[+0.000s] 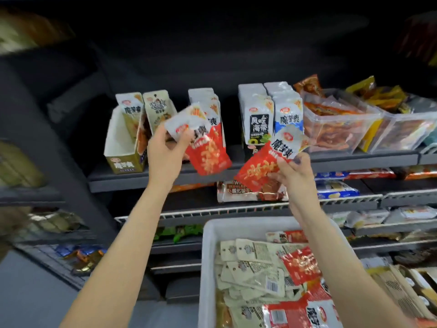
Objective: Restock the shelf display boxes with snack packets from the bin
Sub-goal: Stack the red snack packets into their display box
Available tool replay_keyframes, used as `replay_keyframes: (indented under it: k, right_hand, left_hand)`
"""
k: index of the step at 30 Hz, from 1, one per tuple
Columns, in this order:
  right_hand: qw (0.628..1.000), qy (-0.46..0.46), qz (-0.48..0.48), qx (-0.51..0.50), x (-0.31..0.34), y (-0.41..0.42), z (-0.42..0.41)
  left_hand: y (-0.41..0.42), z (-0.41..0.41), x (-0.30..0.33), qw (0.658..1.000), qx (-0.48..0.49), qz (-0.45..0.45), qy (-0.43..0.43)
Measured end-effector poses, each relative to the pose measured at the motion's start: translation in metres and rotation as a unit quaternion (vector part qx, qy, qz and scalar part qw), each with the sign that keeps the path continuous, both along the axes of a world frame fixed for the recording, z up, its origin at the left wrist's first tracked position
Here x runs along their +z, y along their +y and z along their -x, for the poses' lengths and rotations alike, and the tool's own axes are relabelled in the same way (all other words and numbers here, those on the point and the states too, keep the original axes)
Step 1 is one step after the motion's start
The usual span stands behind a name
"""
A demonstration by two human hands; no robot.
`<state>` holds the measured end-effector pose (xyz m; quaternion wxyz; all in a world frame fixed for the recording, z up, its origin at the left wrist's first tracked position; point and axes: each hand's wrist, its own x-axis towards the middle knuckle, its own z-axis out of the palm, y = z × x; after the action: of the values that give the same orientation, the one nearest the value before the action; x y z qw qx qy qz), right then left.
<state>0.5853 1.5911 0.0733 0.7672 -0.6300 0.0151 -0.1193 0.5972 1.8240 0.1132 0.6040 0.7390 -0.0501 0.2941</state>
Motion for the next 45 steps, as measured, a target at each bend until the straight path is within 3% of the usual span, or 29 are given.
replay_keyframes:
  k: [6,14,19,22,24,30,35,39,42,45]
  right_hand:
    - [0.996,-0.053,-0.069,-0.016,0.041,0.037,-0.037]
    - [0.993,-0.074,-0.071,-0.051,0.054,0.061,-0.070]
    - [0.995,-0.073,0.012,-0.064,0.053,0.074,-0.093]
    - [0.994,-0.079,0.068,-0.040,0.053,0.081,-0.105]
    - [0.988,-0.082,0.128,-0.034,0.053,0.084,-0.110]
    - [0.953,-0.081,0.291,-0.034,0.046,0.093,-0.122]
    - [0.831,-0.073,0.545,-0.079,0.030,0.101,-0.128]
    - [0.815,-0.067,0.564,-0.120,0.021,0.107,-0.126]
    - [0.838,-0.104,0.522,-0.120,0.020,0.107,-0.115]
    - [0.868,-0.178,0.448,-0.121,0.015,0.095,-0.083]
  left_hand:
    - [0.004,-0.059,0.028,0.998,0.027,0.030,-0.045]
    - [0.004,-0.109,0.010,0.996,0.008,-0.085,-0.004]
    - [0.012,-0.132,0.007,0.985,-0.071,-0.147,0.060]
    - [0.012,-0.133,-0.004,0.957,-0.019,-0.289,0.021]
    - [0.012,-0.133,-0.008,0.942,0.024,-0.336,-0.013]
    - [0.027,-0.135,-0.003,0.971,-0.016,-0.235,0.047]
    - [0.030,-0.134,-0.001,0.980,-0.019,-0.184,0.069]
    - [0.026,-0.127,0.001,0.973,0.018,-0.226,0.051]
    - [0.019,-0.112,0.003,0.963,0.071,-0.257,0.042]
    - [0.014,-0.084,-0.004,0.930,0.135,-0.339,-0.053]
